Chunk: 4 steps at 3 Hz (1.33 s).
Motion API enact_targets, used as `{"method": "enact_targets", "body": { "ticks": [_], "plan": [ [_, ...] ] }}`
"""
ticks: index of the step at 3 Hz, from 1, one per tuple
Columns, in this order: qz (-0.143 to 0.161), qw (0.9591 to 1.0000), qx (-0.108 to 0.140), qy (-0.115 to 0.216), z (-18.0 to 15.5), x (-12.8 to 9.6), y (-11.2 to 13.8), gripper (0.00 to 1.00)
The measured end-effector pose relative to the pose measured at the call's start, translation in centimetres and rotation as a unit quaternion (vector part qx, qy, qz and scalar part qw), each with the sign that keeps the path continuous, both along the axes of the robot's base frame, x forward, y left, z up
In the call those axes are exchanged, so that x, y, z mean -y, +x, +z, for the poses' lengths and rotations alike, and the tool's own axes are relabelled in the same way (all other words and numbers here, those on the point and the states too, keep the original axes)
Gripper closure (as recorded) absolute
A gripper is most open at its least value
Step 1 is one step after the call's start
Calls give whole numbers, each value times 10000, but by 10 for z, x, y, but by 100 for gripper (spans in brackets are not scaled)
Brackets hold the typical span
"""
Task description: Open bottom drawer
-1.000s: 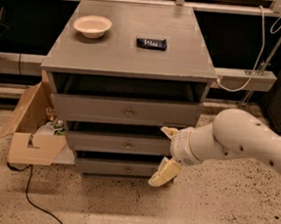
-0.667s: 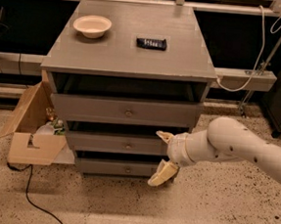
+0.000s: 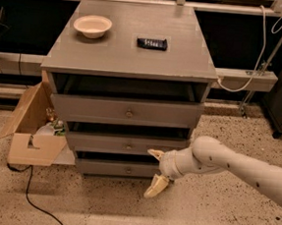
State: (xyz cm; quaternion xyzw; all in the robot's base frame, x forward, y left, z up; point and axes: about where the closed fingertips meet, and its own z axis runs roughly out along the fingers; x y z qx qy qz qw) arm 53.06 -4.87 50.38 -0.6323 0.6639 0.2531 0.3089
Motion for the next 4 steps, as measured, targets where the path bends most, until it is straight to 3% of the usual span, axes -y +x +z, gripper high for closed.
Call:
{"method": "enact_targets", "body": {
  "ticks": [1,2,3,4],
  "plan": [
    [-82,9991,-170,-373,-38,-8,7,0],
    [-80,9991,-172,-372,-38,-9,7,0],
    [30,9970,-249,-734,-80,-6,9,0],
    [-27,9929,-378,-1127,-144,12,21,0]
  ]
}}
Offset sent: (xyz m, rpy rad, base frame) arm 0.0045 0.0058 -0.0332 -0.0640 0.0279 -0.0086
